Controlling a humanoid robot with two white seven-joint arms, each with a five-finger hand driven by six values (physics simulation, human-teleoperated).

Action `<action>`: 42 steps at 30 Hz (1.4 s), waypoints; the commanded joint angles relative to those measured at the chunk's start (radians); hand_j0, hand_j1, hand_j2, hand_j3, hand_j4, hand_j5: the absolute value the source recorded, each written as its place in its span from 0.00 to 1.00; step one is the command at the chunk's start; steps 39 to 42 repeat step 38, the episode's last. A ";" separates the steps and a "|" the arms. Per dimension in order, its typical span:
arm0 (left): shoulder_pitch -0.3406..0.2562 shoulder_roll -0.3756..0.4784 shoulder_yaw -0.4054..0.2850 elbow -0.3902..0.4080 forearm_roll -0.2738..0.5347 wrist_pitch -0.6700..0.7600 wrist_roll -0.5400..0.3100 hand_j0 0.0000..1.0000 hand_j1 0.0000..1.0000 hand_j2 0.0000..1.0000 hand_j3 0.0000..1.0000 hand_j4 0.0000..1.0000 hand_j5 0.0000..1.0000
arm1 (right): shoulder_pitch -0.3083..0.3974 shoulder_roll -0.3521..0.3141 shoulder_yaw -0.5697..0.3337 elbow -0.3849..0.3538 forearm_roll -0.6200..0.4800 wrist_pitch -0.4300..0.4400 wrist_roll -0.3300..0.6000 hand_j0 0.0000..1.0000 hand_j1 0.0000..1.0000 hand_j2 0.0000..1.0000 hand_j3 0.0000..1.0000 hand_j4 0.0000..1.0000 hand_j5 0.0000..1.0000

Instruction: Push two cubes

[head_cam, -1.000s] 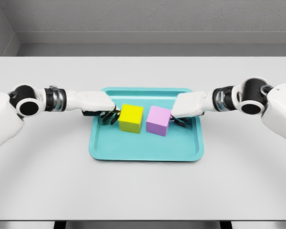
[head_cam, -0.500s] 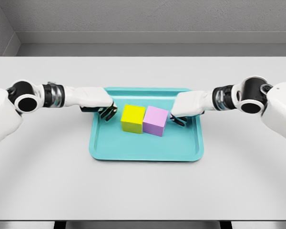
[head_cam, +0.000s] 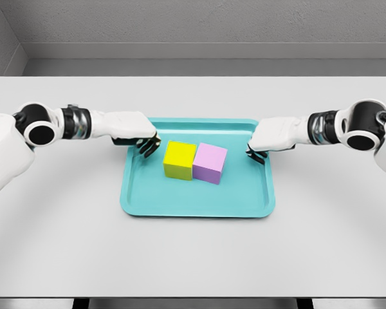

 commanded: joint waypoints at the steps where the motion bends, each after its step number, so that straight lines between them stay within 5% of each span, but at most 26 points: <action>1: 0.000 -0.021 0.000 0.029 0.004 0.002 0.000 0.14 0.14 0.14 0.14 0.14 0.14 | -0.002 0.005 0.006 0.000 0.001 -0.002 0.003 0.27 0.27 0.27 0.27 0.27 0.27; 13: -0.008 -0.059 -0.004 0.036 -0.016 0.002 0.000 0.14 0.14 0.14 0.14 0.14 0.14 | -0.009 -0.008 -0.026 0.000 -0.013 -0.002 0.003 0.31 0.31 0.31 0.31 0.31 0.31; 17: -0.023 -0.049 0.004 0.046 -0.015 0.002 0.000 0.14 0.14 0.14 0.14 0.14 0.14 | 0.003 -0.168 -0.212 0.000 -0.145 -0.002 0.003 0.31 0.31 0.31 0.31 0.31 0.31; 18: -0.028 -0.036 0.018 0.061 -0.011 0.002 0.000 0.15 0.15 0.15 0.15 0.15 0.15 | 0.009 -0.212 -0.256 0.005 -0.185 -0.002 0.003 0.39 0.39 0.39 0.39 0.39 0.39; 19: -0.034 -0.010 0.047 0.086 -0.008 0.002 0.000 0.16 0.16 0.16 0.16 0.16 0.16 | 0.026 -0.231 -0.285 0.029 -0.209 -0.002 0.003 1.00 1.00 1.00 1.00 1.00 1.00; 21: -0.040 0.106 0.102 0.079 0.037 0.002 0.000 0.26 0.26 0.26 0.26 0.26 0.26 | 0.043 -0.229 -0.293 0.064 -0.217 -0.002 0.003 1.00 1.00 1.00 1.00 1.00 1.00; 22: -0.038 0.164 0.107 0.072 0.157 0.002 0.000 0.48 0.48 0.48 0.48 0.48 0.48 | 0.043 -0.226 -0.291 0.064 -0.217 -0.002 0.003 1.00 1.00 1.00 1.00 1.00 1.00; 23: -0.032 0.269 0.107 0.063 0.318 0.002 0.000 1.00 1.00 1.00 1.00 1.00 1.00 | 0.044 -0.225 -0.287 0.064 -0.217 -0.002 0.003 1.00 1.00 1.00 1.00 1.00 1.00; 25: 0.000 0.384 0.108 0.043 0.378 0.002 0.000 1.00 1.00 1.00 1.00 1.00 1.00 | 0.064 -0.223 -0.285 0.064 -0.217 -0.002 0.003 1.00 1.00 1.00 1.00 1.00 1.00; 42: 0.035 0.353 0.107 0.052 0.377 0.002 0.000 1.00 1.00 1.00 1.00 1.00 1.00 | 0.069 -0.228 -0.284 0.063 -0.215 -0.002 0.003 1.00 1.00 1.00 1.00 1.00 1.00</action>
